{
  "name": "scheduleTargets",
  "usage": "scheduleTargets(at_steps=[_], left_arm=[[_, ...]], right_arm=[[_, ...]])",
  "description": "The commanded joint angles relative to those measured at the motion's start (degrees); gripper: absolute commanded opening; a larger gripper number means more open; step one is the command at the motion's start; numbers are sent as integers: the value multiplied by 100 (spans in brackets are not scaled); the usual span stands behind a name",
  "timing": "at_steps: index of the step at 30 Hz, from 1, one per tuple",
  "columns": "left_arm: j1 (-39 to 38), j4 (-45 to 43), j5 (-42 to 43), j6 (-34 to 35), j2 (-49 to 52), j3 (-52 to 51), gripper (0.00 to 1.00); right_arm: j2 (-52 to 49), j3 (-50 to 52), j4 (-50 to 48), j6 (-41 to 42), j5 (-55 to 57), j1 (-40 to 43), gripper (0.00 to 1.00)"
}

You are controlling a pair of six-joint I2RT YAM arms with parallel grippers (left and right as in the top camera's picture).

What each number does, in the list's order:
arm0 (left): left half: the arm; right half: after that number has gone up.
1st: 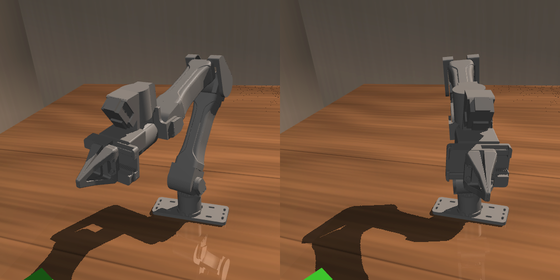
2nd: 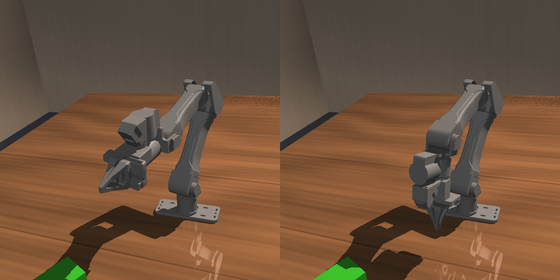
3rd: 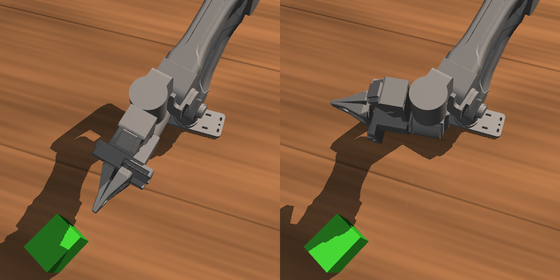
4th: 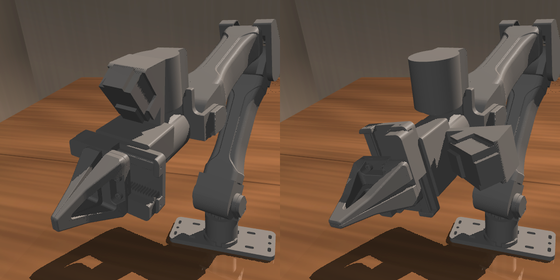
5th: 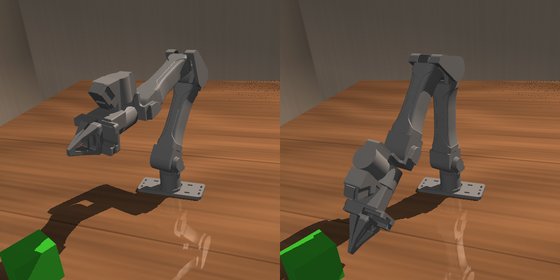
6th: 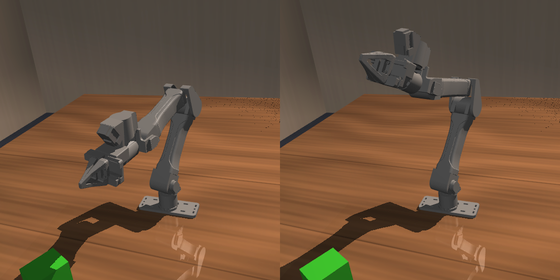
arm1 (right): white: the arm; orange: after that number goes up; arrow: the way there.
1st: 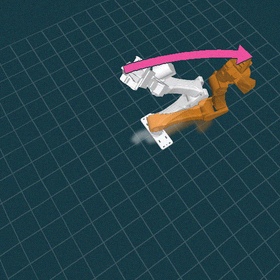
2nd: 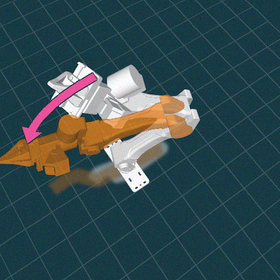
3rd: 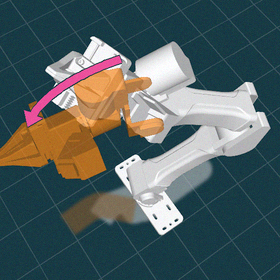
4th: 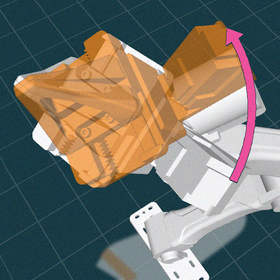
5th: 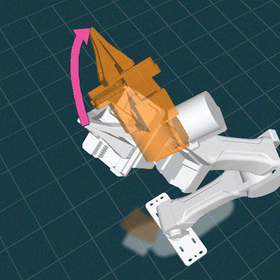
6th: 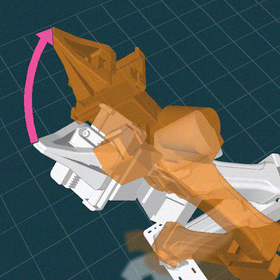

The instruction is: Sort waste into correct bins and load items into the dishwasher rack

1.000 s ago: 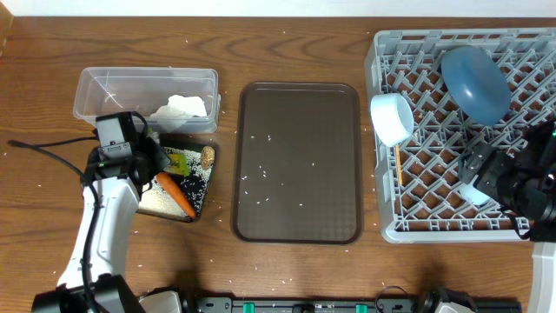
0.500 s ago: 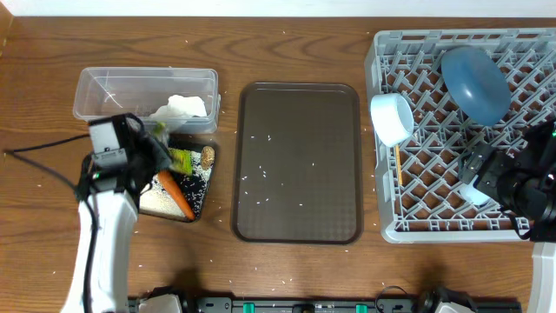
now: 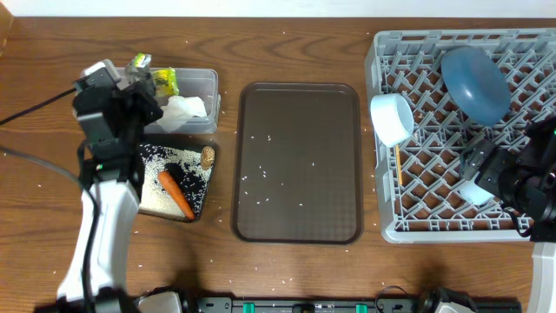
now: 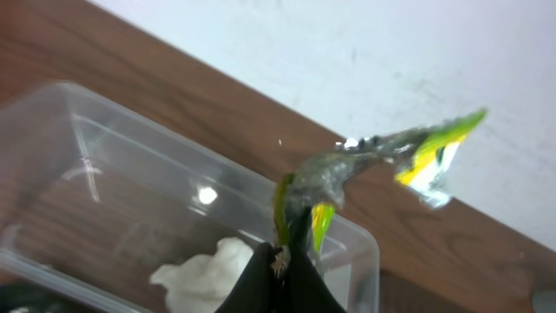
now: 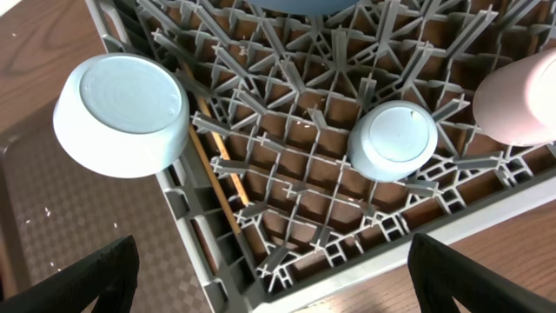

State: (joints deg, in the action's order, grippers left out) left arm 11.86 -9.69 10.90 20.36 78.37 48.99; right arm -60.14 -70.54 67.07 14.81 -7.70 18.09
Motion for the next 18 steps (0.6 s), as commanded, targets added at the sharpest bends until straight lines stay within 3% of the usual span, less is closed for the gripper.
scheduleTargets(at_steps=[1, 3, 7, 10, 13, 18], left_arm=[[-15, -94, 52, 378, 452, 63, 31], [-15, 133, 50, 345, 518, 63, 52], [-15, 868, 50, -92, 127, 66, 69], [-15, 1784, 98, -273, -490, 120, 71], [-55, 2756, 807, -1165, -1176, 210, 71], [-339, 4435, 946, -1770, -2035, 435, 71]], right_arm=[[24, -68, -2, -74, 20, 22, 93], [24, -70, 0, -76, 20, 22, 92], [24, -70, 7, -74, 11, 22, 92], [24, -70, -50, -79, -140, 22, 91], [26, -70, -258, -299, -608, 7, 88], [175, -70, -632, -518, -1582, -321, 91]])
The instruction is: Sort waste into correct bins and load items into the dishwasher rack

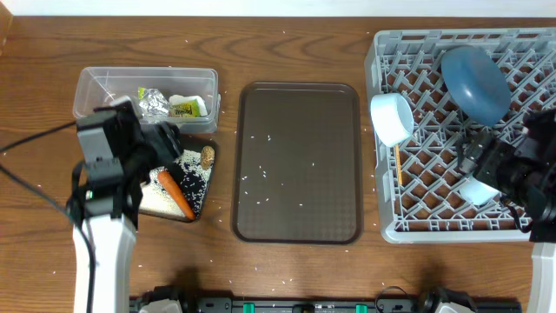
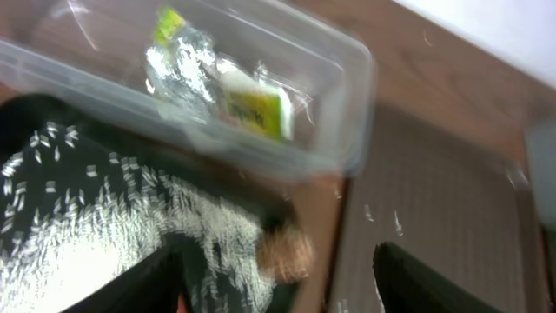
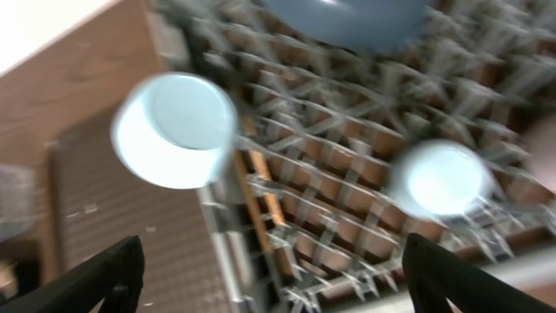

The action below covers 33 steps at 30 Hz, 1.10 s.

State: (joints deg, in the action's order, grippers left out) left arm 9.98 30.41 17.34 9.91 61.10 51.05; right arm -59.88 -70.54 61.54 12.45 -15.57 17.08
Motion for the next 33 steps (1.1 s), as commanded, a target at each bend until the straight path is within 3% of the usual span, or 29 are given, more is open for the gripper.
scheduleTargets(at_steps=[1, 4, 8, 16, 20, 26, 33], left_arm=[[-254, 798, 302, -949, -476, 273, 71], [-461, 1325, 302, -1285, -807, 282, 73], [-555, 1495, 299, -1290, -1097, 280, 98], [-555, 1405, 297, -1224, -981, 275, 98], [-555, 1414, 297, -1226, -894, 275, 98], [-555, 1416, 297, -1226, -769, 275, 98], [-555, 1414, 297, -1226, -647, 275, 98]], right_arm=[[208, -70, -142, -297, -966, -352, 93], [400, -70, -249, -431, -1322, -833, 96], [715, -70, -234, -667, -1333, -1731, 99], [782, -70, -238, -675, -1248, -2745, 99], [699, -70, -236, -557, -1252, -2800, 99], [671, -70, -236, 638, -1272, -2800, 99], [726, -70, 133, 435, -935, -2726, 99]])
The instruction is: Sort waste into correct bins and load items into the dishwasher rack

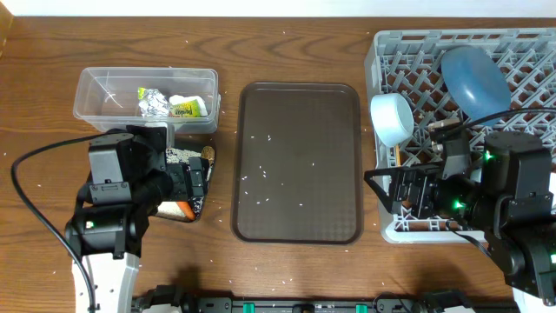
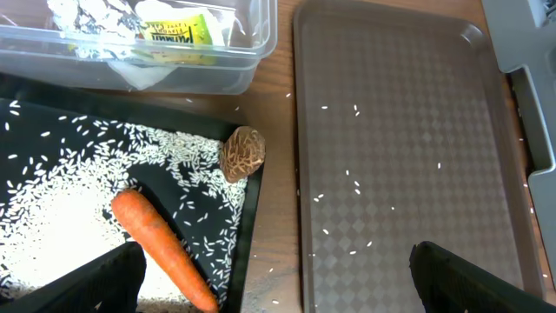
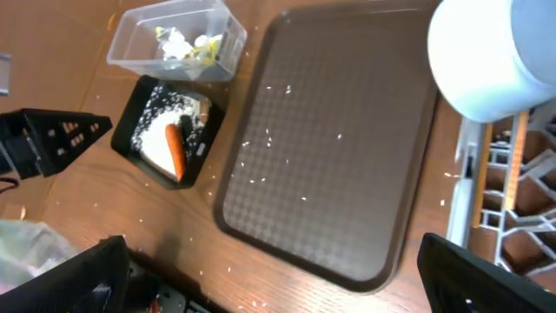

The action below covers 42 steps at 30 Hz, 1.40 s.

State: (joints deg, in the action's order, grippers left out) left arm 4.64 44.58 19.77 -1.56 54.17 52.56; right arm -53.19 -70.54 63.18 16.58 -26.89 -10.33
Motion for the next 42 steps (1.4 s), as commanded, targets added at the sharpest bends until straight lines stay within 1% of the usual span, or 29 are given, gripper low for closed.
scheduleTargets(at_steps=[1, 3, 6, 8, 10, 12, 17, 25, 28, 31, 34, 39, 42], left_arm=[[-22, -2, 55, -79, 61, 125, 98], [-22, -2, 55, -79, 85, 125, 98], [-22, -2, 55, -79, 116, 125, 98], [-22, -2, 55, -79, 125, 125, 98], [-22, -2, 55, -79, 125, 125, 98], [-22, -2, 57, -79, 125, 125, 98], [-22, -2, 57, -79, 125, 125, 98], [-22, -2, 57, -79, 125, 125, 98], [-22, -2, 55, -79, 125, 125, 98], [-22, -2, 57, -79, 125, 125, 98], [-22, -2, 55, -79, 125, 125, 98], [-22, -2, 55, -79, 125, 125, 98], [-22, -2, 55, -76, 125, 125, 98]], right_arm=[[92, -70, -85, -210, 199, 17, 99], [179, -70, -122, -754, 201, 17, 99], [400, -70, -195, -1932, 212, 13, 99], [599, -20, -328, -2743, 422, 20, 99], [870, 144, -605, -3049, 901, 31, 99], [1213, 457, -994, -3036, 1266, 144, 99], [2280, 1891, -2046, -2986, 1296, 570, 99], [4057, 4245, -3305, -2986, 1292, 629, 99], [4658, 5093, -3958, -2717, 1294, 629, 99], [5156, 5873, -4666, -2144, 1294, 629, 99], [5281, 6395, -5346, -1915, 1294, 623, 99], [5289, 7012, -6229, -1915, 1226, 625, 99], [5289, 7023, -6253, -1917, 1187, 625, 99]])
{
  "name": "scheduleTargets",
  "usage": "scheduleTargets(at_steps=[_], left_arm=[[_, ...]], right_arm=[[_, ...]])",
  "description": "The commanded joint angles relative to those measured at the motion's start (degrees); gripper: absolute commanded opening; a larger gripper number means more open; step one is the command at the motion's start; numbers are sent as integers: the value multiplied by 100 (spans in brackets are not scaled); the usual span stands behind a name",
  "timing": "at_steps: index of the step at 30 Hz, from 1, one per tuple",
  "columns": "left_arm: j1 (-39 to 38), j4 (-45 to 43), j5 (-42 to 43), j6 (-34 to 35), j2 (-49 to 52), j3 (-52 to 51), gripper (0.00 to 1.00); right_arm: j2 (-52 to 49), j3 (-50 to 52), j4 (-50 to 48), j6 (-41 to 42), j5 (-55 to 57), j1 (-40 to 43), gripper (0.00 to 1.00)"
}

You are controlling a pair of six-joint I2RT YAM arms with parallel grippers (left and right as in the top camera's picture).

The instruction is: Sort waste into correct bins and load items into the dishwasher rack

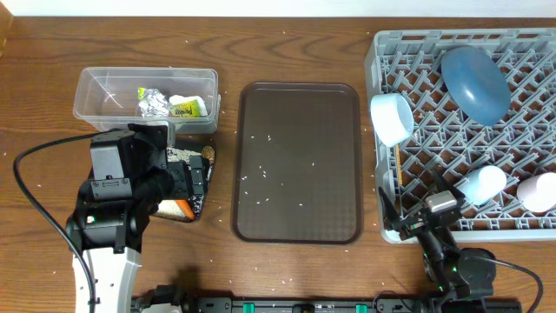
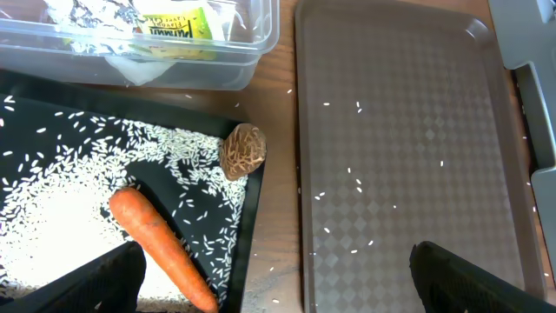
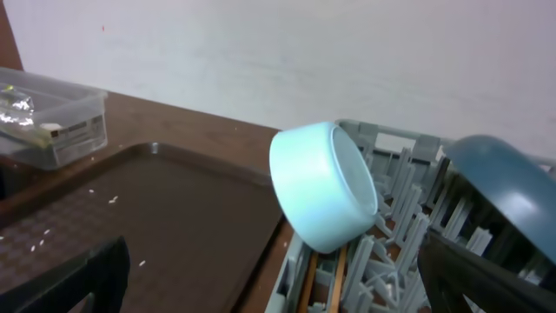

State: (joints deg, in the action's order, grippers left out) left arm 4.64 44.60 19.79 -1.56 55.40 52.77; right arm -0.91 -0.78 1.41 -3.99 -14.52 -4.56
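Note:
The clear waste bin [image 1: 104, 89] holds a foil wrapper [image 1: 153, 103] and a yellow packet [image 2: 174, 22]. The black tray [image 2: 253, 222] below it carries rice, a carrot [image 2: 156, 243] and a mushroom [image 2: 242, 150]. My left gripper [image 1: 193, 180] hangs open over that tray's right edge, holding nothing. The grey dishwasher rack [image 1: 417, 52] holds a light-blue cup [image 3: 323, 187], a dark blue bowl [image 1: 474, 83], a white cup [image 1: 483, 184], a pink cup [image 1: 539, 193] and chopsticks [image 1: 397, 169]. My right gripper [image 1: 408, 223] sits low at the rack's front left corner, open and empty.
The brown serving tray [image 1: 298, 200] lies in the middle with only scattered rice grains on it. Loose grains also dot the wooden table [image 1: 287, 52]. A black cable [image 1: 35, 174] loops left of my left arm.
My right arm has gone from above the rack's front left corner down to the table's front edge, now facing level toward the back wall. My left arm has barely shifted.
My left gripper was shut on a green-yellow wrapper above the clear bin; my right was open over the rack. Then the wrapper lay in the bin and my left gripper was open over the black tray, where it stayed. My right arm moved to the rack's front, then low.

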Motion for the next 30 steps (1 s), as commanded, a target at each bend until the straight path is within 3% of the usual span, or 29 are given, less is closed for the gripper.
scheduleTargets(at_steps=[1, 30], left_arm=[[-22, -4, 52, -79, 2, 103, 98], [-24, -4, 55, -79, -168, 0, 98]], right_arm=[[61, 46, -76, 140, -63, 46, 99], [52, 46, 146, 140, -68, 48, 99]])
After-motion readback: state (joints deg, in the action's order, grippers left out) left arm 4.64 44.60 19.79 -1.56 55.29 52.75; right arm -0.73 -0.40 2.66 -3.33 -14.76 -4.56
